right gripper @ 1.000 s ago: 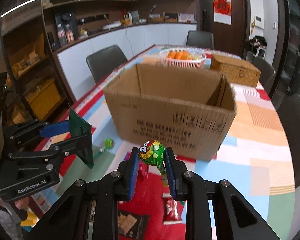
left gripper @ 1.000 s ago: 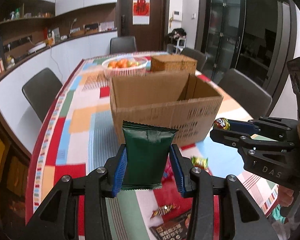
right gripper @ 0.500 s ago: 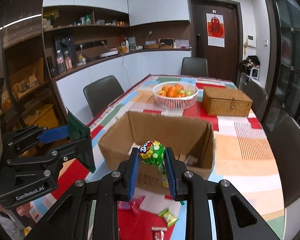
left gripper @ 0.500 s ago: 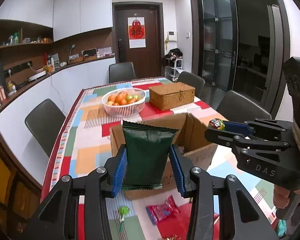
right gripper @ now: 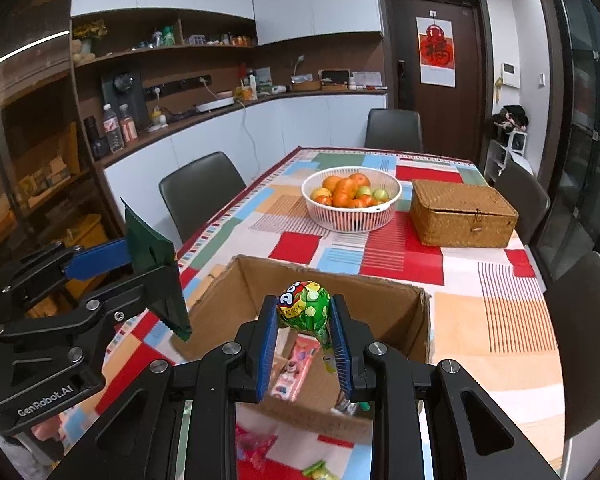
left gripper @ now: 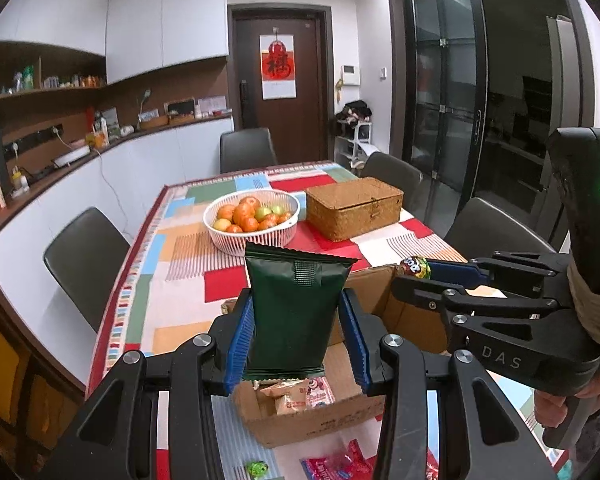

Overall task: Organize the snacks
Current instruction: 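Lift both items over the box and open both tools to drop them in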

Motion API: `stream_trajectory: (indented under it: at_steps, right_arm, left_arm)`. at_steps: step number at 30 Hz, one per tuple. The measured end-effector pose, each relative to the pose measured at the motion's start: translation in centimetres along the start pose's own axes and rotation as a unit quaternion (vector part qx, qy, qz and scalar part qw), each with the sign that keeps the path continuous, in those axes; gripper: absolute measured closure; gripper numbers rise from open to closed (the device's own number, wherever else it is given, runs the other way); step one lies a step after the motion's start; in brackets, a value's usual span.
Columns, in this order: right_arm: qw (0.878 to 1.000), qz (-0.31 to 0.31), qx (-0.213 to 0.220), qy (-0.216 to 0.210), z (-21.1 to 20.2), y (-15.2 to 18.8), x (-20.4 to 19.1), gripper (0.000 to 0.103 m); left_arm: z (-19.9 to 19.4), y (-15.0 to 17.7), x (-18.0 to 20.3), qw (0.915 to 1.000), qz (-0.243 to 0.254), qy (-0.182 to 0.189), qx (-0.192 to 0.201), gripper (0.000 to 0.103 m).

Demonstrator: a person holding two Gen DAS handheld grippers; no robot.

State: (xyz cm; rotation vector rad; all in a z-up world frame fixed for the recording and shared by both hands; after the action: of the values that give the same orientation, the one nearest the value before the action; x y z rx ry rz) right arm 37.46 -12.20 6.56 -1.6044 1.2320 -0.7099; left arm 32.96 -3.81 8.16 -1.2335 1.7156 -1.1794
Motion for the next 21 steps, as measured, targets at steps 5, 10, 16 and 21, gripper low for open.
stream_trajectory:
  at_steps: [5, 10, 16, 21]
  right_arm:
    - [1.000, -0.001, -0.015, 0.010, 1.9, 0.0, 0.8, 0.076]
    - [0.999, 0.001, -0.036, 0.023, 3.7, 0.7, 1.6, 0.076]
    - [0.998, 0.007, -0.023, 0.060, 3.6, 0.8, 2.3, 0.057]
    - [0.998, -0.001, -0.016, 0.061, 1.3, 1.8, 1.6, 0.057]
  left_arm:
    - [2.6, 0.5, -0.5, 0.9996, -0.012, 0.004, -0.026, 0.061]
    - [5.0, 1.3, -0.5, 0.9988, -0.002, -0.002, -0.049, 0.060]
    - [4.0, 2.4, -0.4, 0.9986, 0.012, -0.023, -0.046, 0.035]
    - [0.8, 3.0, 0.3, 0.9994, 0.014, -0.010, -0.030, 0.035]
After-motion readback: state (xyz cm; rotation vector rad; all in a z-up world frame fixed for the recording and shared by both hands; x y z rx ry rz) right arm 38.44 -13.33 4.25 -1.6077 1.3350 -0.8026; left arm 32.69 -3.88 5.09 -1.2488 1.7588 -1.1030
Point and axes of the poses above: each gripper's, at about its wrist camera, not at the fingertips, and z roughly the way its jaws point, x to its right, y to its underside, the point moved 2 cm from there along z, roughly the way its jaws point, and after that the axes turned 14 degrees about x, right-handed, at the moved point
